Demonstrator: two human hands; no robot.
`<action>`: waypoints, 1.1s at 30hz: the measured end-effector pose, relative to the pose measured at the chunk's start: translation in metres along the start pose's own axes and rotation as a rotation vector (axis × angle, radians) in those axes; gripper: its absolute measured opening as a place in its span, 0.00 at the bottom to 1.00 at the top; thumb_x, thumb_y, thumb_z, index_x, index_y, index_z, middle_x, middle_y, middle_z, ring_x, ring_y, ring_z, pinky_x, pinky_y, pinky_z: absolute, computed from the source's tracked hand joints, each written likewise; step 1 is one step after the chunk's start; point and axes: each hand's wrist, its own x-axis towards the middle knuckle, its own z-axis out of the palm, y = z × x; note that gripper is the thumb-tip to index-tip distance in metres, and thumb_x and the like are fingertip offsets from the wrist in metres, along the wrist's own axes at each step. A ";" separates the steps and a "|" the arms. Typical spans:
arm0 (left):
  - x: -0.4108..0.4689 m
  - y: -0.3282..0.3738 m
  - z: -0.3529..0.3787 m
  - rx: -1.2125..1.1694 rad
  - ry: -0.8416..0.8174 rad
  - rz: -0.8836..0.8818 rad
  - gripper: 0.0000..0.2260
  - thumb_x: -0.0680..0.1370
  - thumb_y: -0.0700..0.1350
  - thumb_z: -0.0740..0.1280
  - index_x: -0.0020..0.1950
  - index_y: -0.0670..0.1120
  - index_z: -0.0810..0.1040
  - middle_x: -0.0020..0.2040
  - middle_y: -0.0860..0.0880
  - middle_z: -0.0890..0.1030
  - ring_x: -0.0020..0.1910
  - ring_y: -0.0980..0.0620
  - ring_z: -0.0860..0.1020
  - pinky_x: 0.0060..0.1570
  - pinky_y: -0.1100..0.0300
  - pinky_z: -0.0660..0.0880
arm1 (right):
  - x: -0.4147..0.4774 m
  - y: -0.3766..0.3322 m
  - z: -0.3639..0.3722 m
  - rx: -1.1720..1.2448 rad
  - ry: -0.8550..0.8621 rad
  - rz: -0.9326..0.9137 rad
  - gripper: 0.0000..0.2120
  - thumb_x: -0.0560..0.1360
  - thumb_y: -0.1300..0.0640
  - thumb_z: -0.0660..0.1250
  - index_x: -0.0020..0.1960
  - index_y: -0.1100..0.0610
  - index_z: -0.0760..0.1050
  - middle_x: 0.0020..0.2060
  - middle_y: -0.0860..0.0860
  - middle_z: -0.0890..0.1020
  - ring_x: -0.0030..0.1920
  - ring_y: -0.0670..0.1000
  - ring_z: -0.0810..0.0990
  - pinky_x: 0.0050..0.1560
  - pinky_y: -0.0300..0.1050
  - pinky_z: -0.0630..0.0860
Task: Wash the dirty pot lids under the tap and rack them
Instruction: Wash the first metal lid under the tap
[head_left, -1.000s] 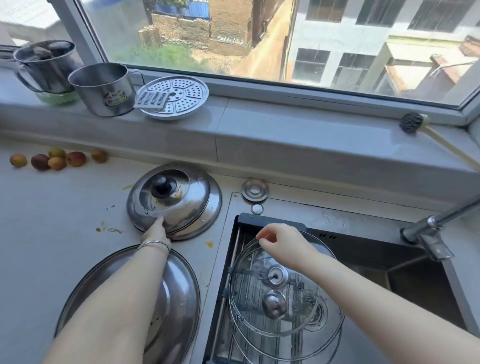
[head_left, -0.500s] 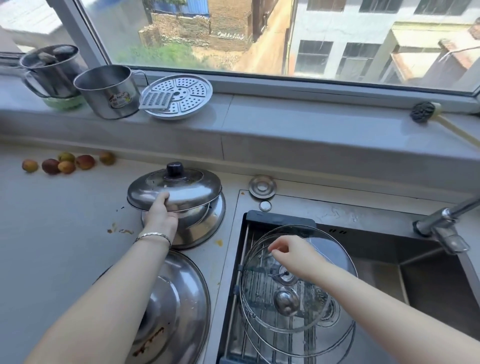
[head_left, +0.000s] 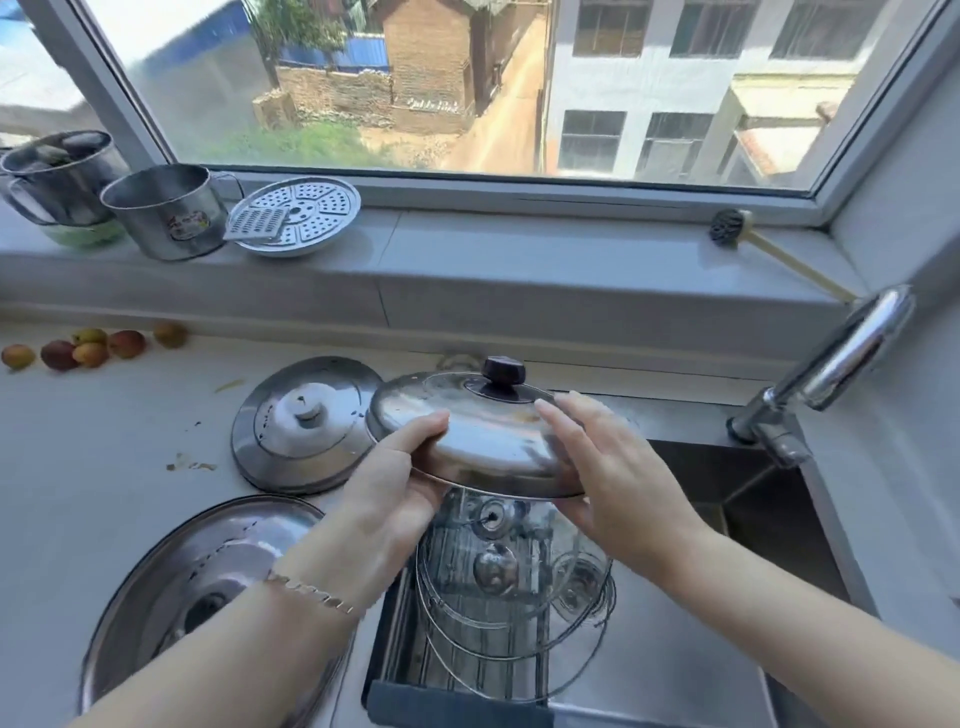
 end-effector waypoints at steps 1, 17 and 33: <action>-0.008 -0.012 0.011 0.027 -0.041 -0.034 0.03 0.75 0.34 0.64 0.41 0.37 0.75 0.34 0.44 0.83 0.32 0.51 0.81 0.42 0.61 0.79 | -0.009 0.006 -0.009 -0.007 0.052 -0.007 0.37 0.58 0.65 0.75 0.64 0.59 0.68 0.56 0.59 0.79 0.56 0.58 0.78 0.58 0.47 0.74; -0.021 -0.146 0.076 1.705 -0.493 0.874 0.44 0.63 0.77 0.47 0.67 0.51 0.68 0.61 0.55 0.72 0.62 0.56 0.69 0.61 0.64 0.64 | -0.099 0.124 -0.141 -0.118 -0.516 0.362 0.21 0.71 0.65 0.59 0.59 0.46 0.74 0.50 0.50 0.80 0.52 0.56 0.75 0.46 0.46 0.72; 0.034 -0.207 0.084 1.490 0.087 0.561 0.18 0.81 0.54 0.52 0.37 0.47 0.70 0.34 0.49 0.76 0.39 0.45 0.75 0.38 0.54 0.66 | -0.111 0.218 -0.031 0.356 -0.079 1.087 0.17 0.76 0.45 0.59 0.47 0.57 0.78 0.48 0.55 0.80 0.52 0.57 0.77 0.51 0.48 0.72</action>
